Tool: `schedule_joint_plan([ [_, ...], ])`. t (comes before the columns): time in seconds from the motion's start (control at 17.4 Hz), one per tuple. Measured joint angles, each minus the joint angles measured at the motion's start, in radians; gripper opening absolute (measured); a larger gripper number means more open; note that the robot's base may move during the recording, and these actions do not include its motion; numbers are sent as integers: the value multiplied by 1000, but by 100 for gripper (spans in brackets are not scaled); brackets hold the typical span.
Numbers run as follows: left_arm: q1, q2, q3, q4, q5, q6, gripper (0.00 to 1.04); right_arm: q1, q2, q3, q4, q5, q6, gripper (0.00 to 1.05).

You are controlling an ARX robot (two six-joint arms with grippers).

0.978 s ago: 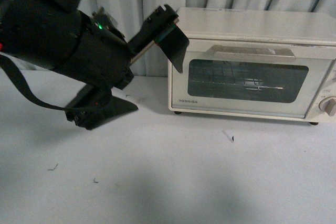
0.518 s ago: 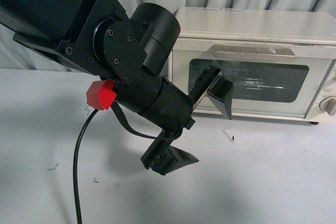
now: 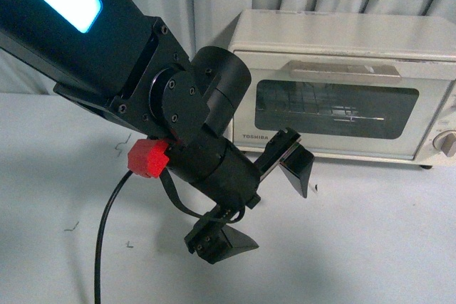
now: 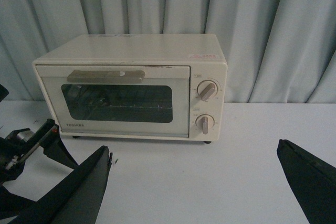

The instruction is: Open oven

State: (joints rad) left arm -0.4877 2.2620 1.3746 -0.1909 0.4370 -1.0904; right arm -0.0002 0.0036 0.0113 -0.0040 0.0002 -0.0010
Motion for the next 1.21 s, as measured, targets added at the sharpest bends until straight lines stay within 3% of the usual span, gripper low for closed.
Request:
schedule_joint_plan([
  [0.63, 13, 0, 11, -63, -58, 1, 98, 0, 0, 0, 0, 0, 0, 98],
  [0.81, 10, -25, -38, 16, -104, -71, 98, 0, 0, 0, 0, 0, 0, 98],
  [1.21, 10, -28, -42, 17, -112, -118, 98, 0, 0, 0, 0, 0, 0, 98],
])
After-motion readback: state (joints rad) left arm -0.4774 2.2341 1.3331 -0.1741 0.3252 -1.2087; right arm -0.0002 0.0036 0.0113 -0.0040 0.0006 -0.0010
